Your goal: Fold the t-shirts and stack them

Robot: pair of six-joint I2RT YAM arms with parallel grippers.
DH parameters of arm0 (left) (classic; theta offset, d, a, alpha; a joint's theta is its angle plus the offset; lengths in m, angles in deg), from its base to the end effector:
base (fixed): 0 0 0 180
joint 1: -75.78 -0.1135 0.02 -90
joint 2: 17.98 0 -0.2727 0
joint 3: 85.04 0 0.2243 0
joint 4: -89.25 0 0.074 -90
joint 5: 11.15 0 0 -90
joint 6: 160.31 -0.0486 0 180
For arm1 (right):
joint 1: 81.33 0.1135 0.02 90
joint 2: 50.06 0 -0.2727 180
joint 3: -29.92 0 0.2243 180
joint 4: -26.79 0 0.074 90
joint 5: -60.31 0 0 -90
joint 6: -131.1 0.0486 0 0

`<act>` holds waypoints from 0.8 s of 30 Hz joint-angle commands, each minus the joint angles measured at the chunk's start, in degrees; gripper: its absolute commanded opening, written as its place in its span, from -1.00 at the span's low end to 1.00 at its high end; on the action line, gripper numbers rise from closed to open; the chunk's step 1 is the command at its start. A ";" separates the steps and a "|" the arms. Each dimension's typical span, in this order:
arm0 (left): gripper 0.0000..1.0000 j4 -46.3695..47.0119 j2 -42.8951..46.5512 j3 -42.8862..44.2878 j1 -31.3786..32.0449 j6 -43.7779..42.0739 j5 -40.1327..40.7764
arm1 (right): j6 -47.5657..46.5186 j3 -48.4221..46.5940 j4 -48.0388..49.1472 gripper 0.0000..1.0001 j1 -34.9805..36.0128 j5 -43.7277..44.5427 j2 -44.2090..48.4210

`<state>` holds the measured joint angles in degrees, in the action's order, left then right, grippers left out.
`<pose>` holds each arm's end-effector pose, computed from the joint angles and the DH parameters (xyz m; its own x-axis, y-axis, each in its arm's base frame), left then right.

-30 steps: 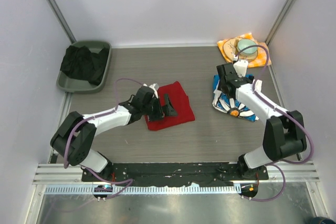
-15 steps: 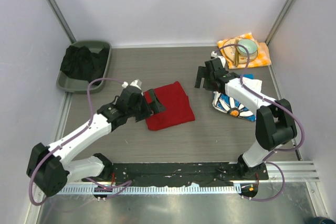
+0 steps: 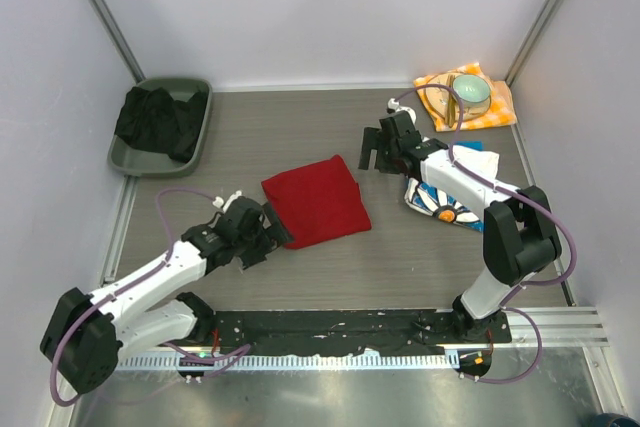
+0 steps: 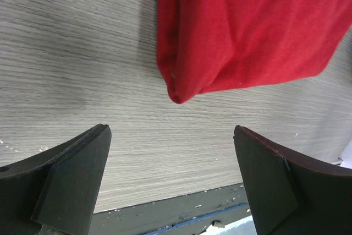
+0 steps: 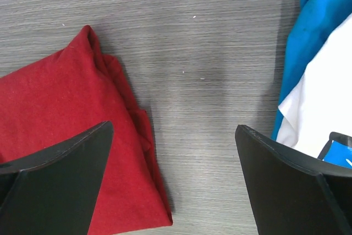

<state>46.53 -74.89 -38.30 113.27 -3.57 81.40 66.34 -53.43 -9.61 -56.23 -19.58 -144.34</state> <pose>0.1329 -0.0992 0.2046 -0.7889 -0.5516 -0.2709 -0.3496 0.7654 -0.5403 0.3144 0.1378 0.2533 -0.7344 0.1195 -0.6681 0.0036 0.9850 0.1723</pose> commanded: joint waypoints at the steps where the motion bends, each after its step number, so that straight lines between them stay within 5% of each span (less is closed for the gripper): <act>1: 0.97 3.82 -3.11 -0.72 0.21 2.16 2.11 | -0.36 -1.52 2.16 1.00 0.56 -0.35 -0.12; 24: 0.76 15.15 -19.91 -0.19 0.12 3.04 4.57 | -1.06 0.24 2.08 0.99 0.56 1.58 -0.47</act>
<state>61.72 -92.04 -36.90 113.27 -1.12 83.39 66.14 -53.41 -9.31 -55.92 -19.12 -144.73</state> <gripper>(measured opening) 0.887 0.996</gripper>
